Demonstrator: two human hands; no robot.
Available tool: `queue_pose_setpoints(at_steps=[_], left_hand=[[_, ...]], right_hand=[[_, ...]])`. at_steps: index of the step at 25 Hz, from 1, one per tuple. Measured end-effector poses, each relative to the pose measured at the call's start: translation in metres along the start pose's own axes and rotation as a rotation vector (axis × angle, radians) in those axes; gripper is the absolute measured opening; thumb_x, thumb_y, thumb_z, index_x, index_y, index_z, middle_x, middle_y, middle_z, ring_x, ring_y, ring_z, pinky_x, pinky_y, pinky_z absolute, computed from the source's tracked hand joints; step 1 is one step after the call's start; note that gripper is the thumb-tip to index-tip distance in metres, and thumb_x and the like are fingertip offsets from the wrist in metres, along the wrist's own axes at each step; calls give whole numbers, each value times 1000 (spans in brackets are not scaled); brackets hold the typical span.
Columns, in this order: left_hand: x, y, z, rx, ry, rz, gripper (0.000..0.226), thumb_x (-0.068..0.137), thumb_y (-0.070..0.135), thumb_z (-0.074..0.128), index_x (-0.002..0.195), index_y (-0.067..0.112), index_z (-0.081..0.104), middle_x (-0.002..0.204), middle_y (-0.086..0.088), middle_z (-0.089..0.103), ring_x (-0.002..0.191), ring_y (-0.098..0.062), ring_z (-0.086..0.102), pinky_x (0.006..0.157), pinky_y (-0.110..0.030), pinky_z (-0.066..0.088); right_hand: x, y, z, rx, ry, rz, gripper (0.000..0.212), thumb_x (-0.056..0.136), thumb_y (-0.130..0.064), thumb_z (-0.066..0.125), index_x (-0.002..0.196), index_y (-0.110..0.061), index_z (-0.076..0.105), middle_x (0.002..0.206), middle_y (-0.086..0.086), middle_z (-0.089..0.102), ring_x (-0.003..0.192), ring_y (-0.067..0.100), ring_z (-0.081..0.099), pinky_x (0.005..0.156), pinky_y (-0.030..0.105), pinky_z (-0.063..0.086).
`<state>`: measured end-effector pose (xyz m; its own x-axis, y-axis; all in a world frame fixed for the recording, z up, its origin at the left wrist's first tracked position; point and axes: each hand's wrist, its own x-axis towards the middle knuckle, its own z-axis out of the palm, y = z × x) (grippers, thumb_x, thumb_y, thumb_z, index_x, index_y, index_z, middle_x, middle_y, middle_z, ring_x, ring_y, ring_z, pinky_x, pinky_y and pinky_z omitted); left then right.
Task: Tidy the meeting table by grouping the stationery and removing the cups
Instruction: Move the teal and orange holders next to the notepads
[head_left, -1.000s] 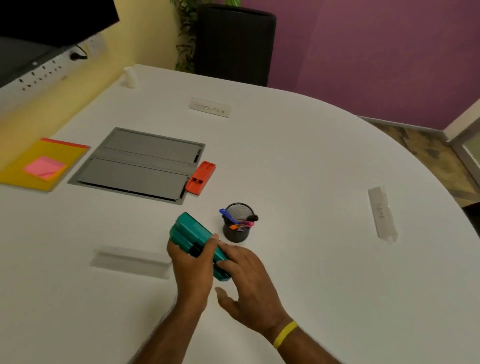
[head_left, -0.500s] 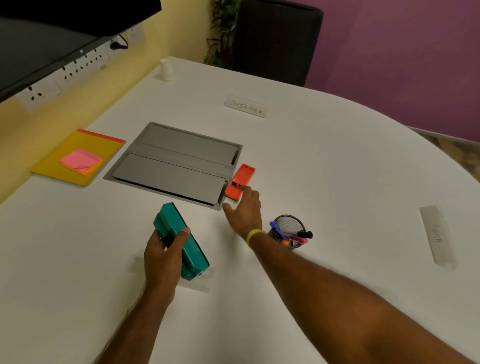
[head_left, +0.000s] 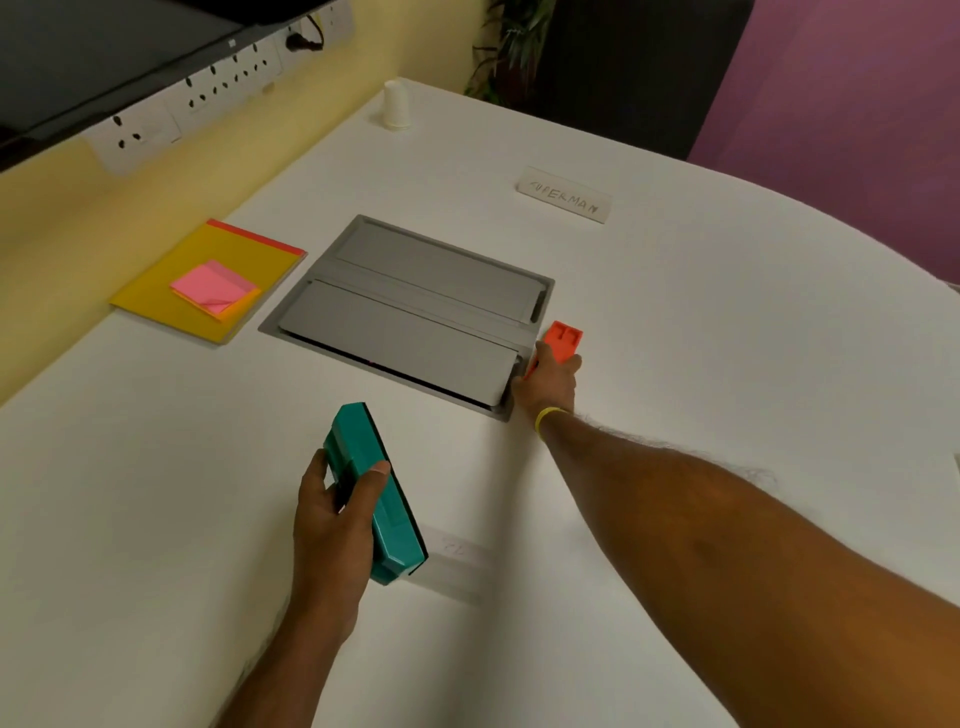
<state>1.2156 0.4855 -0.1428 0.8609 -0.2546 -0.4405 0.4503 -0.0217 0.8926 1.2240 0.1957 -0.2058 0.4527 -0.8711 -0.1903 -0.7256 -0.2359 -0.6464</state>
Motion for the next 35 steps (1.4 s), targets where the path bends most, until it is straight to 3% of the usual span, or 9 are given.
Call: queue_pose_setpoints(at_steps=[4, 9, 15, 21, 23, 26, 28, 32, 35], left_hand=[[-4, 7, -7, -91, -15, -57, 56, 91, 27, 62, 143, 33, 41, 124, -4, 65, 107, -32, 66, 79, -43, 56], [-18, 24, -15, -277, -91, -127, 40, 97, 22, 53, 137, 24, 49, 120, -10, 66, 96, -26, 66, 79, -39, 53], [-53, 40, -38, -215, -81, -107, 54, 93, 7, 55, 144, 12, 39, 120, -14, 60, 97, -26, 64, 73, -37, 52], [-132, 43, -77, -91, -139, -107, 56, 88, 11, 64, 141, 7, 45, 115, -15, 65, 101, -28, 63, 76, -37, 51], [-170, 42, -93, 29, -110, -58, 71, 85, 14, 70, 148, 12, 36, 130, -14, 60, 109, -29, 61, 84, -39, 52], [-218, 42, -120, 338, -71, 153, 79, 83, 17, 76, 149, 18, 33, 139, -6, 53, 111, -23, 57, 79, -32, 51], [-247, 45, -143, 506, -65, 280, 78, 81, 19, 78, 146, 20, 37, 139, -5, 52, 108, -19, 54, 77, -30, 51], [-289, 46, -188, 775, -51, 461, 75, 80, 18, 79, 144, 17, 39, 133, -6, 57, 106, -19, 56, 91, -37, 51], [-305, 47, -226, 921, -102, 527, 73, 81, 22, 77, 144, 20, 40, 130, -3, 59, 106, -19, 61, 85, -32, 53]], right_hand=[[-24, -4, -14, 5, 17, -26, 41, 85, -15, 60, 125, -15, 50, 130, 15, 38, 110, 40, 51, 98, 46, 47], [-94, -11, -41, 130, 5, -226, 51, 83, -10, 59, 132, -18, 49, 129, 10, 43, 100, 27, 52, 89, 33, 48], [-211, 5, -79, 176, -50, -294, 53, 90, -18, 60, 140, -24, 44, 137, 4, 41, 106, 14, 47, 91, 23, 43], [-352, 40, -124, 257, -9, -243, 51, 90, -17, 62, 138, -22, 46, 137, 5, 42, 104, 14, 48, 90, 23, 41], [-395, 52, -140, 253, 6, -246, 50, 90, -17, 62, 137, -21, 46, 138, 4, 42, 103, 13, 46, 91, 23, 42], [-446, 68, -153, 209, 3, -259, 50, 91, -18, 62, 138, -21, 46, 141, 4, 40, 113, 19, 50, 97, 28, 47], [-477, 75, -159, 198, -5, -266, 52, 91, -17, 61, 140, -21, 46, 145, 5, 38, 121, 24, 51, 102, 34, 49], [-522, 74, -154, 130, -15, -265, 49, 91, -18, 59, 138, -21, 47, 145, 7, 37, 120, 28, 52, 100, 39, 50], [-555, 62, -141, 120, -14, -291, 48, 91, -19, 60, 137, -22, 47, 143, 7, 39, 117, 27, 54, 97, 38, 52]])
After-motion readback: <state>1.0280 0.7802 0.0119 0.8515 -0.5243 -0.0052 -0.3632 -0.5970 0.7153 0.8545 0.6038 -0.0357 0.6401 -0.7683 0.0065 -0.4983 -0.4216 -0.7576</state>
